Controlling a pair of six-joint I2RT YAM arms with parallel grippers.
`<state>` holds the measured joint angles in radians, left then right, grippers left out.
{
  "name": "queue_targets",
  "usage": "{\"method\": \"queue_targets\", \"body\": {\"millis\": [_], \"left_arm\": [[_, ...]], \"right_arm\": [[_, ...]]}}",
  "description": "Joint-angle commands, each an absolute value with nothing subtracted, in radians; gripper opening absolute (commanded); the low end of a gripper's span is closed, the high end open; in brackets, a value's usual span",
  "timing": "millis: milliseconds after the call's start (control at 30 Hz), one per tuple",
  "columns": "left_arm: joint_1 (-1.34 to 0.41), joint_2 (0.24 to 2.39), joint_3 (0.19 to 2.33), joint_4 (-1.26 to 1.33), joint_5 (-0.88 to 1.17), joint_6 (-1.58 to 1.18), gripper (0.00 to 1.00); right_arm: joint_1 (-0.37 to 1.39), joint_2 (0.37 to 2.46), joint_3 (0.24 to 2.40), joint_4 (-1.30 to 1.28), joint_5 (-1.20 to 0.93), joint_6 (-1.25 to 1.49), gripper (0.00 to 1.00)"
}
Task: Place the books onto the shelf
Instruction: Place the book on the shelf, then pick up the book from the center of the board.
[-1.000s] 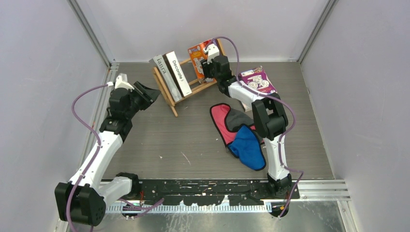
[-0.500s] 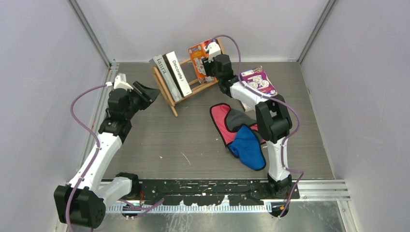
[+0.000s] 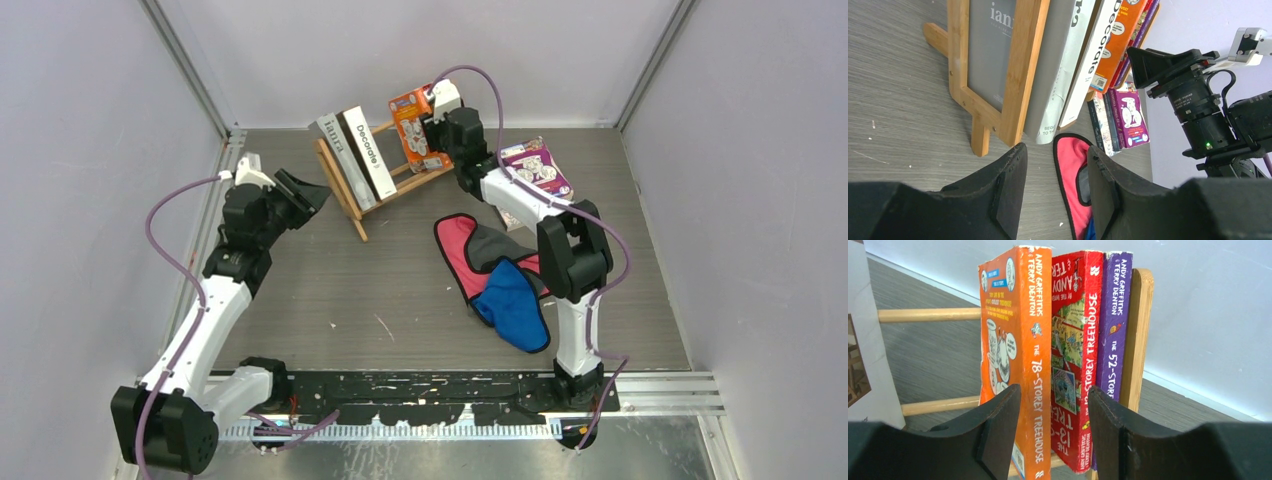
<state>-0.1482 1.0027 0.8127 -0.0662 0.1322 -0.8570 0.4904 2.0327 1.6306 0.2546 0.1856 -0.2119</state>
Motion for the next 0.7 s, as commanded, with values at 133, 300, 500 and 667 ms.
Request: {"method": "queue_targets", "body": {"millis": [133,300,500,667], "left_arm": [[-0.144,0.931,0.838,-0.105,0.131,-0.829,0.49],[-0.143,0.908,0.847,-0.152,0.143,-0.830,0.50],[-0.145,0.887,0.850,-0.166,0.197,-0.850,0.51],[-0.193,0.870,0.853,-0.167,0.203,-0.842,0.56]], "right_arm": [[0.516,1.840,1.550,0.300,0.248,-0.183,0.58],[0.517,1.722,1.454,0.291,0.361,-0.077,0.63],[0.497,1.569,1.305,0.218,0.563,0.079,0.74],[0.422,1.449,1.184,0.127,0.628,0.242,0.79]]}}
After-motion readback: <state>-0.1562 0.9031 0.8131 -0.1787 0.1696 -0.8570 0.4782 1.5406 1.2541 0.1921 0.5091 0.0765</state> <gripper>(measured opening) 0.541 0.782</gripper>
